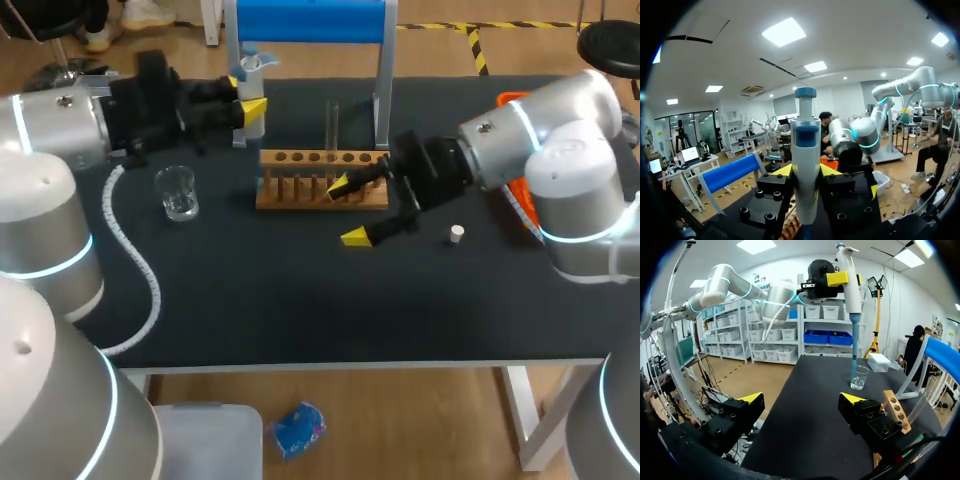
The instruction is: Invert the test tube, pick up the pipette, mount the tip to pipette, aspirate from beaker and dispense into the tube, eject the tip, return the pipette, and cap with the stopper.
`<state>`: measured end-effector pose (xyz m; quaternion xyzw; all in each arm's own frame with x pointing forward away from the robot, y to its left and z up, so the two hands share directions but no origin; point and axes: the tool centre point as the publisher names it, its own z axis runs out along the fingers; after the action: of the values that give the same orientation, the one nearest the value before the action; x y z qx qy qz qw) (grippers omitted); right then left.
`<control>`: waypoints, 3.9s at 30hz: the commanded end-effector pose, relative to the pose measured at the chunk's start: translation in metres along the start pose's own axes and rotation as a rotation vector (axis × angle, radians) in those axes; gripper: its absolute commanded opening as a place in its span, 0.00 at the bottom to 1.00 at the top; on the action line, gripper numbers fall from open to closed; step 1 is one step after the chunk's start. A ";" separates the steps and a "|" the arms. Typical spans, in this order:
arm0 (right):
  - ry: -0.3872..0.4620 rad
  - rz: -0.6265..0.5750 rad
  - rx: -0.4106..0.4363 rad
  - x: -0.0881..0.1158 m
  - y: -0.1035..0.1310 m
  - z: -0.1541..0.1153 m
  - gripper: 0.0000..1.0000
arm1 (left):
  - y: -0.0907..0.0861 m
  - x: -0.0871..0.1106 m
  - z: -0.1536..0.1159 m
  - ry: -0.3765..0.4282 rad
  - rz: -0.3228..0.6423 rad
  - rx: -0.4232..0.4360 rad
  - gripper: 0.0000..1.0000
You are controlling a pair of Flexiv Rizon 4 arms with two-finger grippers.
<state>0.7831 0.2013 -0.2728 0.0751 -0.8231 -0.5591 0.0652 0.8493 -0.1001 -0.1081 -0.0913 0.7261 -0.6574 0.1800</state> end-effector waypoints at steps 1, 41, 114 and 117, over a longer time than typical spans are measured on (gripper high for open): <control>0.004 0.000 0.000 -0.001 -0.001 -0.001 1.00 | -0.001 0.002 -0.011 0.001 0.001 0.003 0.00; -0.135 -0.004 0.125 -0.039 -0.020 0.103 1.00 | 0.043 -0.085 -0.081 0.010 0.019 -0.033 0.00; -0.349 0.083 0.177 -0.118 -0.056 0.174 1.00 | 0.086 -0.134 -0.098 -0.056 0.002 -0.048 0.00; -0.349 0.083 0.177 -0.118 -0.056 0.174 1.00 | 0.086 -0.134 -0.098 -0.056 0.002 -0.048 0.00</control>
<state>0.8678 0.3605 -0.3904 -0.0506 -0.8697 -0.4870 -0.0616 0.9439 0.0489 -0.1672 -0.1145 0.7369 -0.6359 0.1985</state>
